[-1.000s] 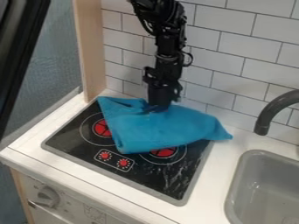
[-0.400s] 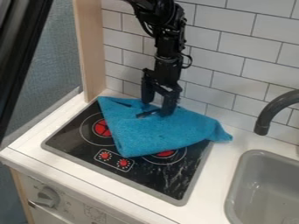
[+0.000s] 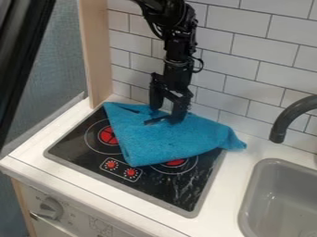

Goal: Fold cloth from bottom right to top left

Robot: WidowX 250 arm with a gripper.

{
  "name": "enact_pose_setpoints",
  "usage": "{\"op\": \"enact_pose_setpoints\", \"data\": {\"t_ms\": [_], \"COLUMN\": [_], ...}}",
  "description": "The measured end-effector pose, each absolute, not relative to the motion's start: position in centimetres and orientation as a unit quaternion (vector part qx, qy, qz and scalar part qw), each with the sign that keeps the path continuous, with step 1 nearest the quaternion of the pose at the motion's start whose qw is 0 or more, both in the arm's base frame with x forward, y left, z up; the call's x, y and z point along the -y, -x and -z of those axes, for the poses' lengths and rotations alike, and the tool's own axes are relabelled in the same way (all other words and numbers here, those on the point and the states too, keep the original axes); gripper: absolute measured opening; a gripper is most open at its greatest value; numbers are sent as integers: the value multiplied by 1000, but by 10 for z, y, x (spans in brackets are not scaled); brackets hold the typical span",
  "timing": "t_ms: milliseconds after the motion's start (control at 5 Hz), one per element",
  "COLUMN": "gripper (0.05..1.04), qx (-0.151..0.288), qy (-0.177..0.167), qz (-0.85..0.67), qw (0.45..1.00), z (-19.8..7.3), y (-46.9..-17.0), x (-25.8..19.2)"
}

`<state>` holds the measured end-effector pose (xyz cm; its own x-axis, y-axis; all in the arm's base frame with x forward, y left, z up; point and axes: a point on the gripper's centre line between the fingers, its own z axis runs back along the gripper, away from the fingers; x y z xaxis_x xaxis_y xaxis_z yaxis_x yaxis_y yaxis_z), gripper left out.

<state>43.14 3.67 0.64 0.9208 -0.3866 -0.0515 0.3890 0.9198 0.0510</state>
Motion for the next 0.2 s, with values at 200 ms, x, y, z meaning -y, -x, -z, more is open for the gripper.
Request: {"op": "enact_pose_setpoints", "data": {"t_ms": [200], "gripper": [1000], "qx": [4], "qy": [-36], "qz": [198], "qw": [979], "z": [-30], "y": [-431], "x": [-35]}}
